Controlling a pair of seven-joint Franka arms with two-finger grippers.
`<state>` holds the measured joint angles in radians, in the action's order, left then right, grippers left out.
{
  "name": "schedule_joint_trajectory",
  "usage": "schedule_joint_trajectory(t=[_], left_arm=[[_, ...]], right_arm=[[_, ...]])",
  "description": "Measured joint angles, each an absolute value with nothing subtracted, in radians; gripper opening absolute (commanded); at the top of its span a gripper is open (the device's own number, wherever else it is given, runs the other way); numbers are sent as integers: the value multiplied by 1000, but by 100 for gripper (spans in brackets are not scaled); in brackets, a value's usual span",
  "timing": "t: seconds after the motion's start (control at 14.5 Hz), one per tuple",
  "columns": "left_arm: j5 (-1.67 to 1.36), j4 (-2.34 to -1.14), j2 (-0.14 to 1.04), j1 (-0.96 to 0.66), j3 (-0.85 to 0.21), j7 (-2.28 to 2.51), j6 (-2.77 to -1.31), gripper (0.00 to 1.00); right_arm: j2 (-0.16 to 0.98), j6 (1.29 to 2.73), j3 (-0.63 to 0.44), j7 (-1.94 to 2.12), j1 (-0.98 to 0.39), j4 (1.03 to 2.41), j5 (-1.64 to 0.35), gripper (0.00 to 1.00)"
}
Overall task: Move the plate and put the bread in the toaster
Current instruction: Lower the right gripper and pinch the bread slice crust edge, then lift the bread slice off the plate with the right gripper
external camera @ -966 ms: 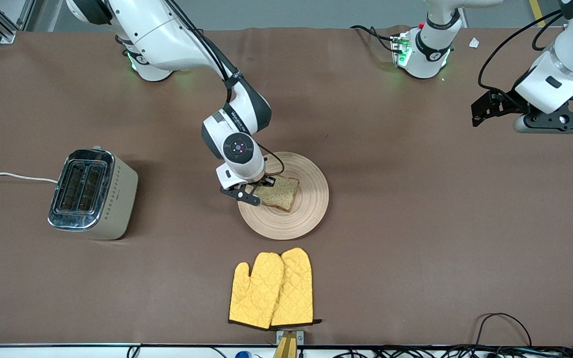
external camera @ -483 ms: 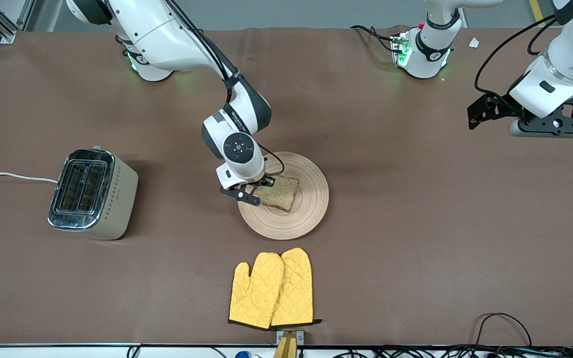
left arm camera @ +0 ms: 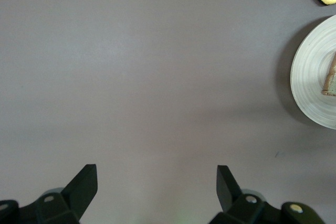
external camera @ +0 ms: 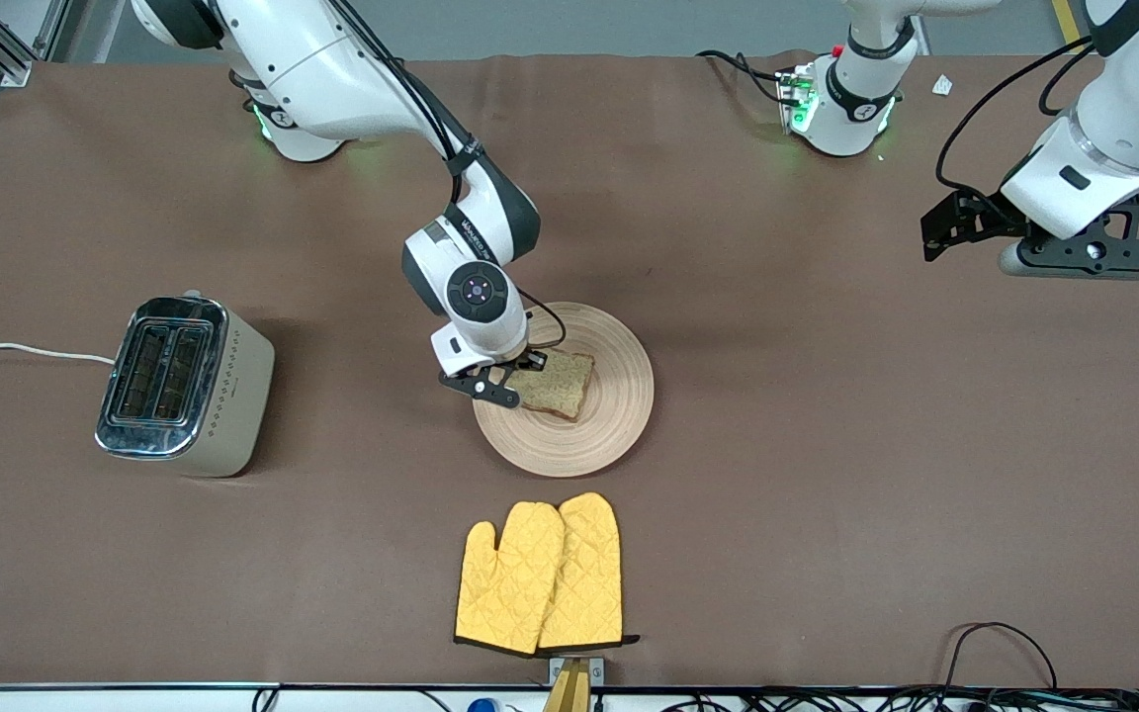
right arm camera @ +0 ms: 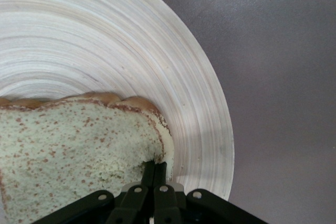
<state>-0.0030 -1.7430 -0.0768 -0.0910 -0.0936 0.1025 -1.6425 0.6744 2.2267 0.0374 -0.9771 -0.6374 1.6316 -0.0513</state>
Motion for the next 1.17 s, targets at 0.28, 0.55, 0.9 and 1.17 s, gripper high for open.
schedule_joint_trajectory(t=[0.28,0.55,0.9,1.17], left_arm=[[-3,-1743,-77,-91,-94,103,-1643,100],[-3,-1743,-77,-91,-94,103,-1643,100],[-3,-1743,-77,-91,-94,103,-1643,100],[-3,-1743,-77,-91,-94,103,-1643,100]], right_arm=[[674,2220,38,-977,-637,1624,-51,0],[663,2175,43,-977,-638,1594,-51,0],[631,2102,46,-977,-638,1562,-52,0],[625,2007,46,-977,-638,1508,-52,0]])
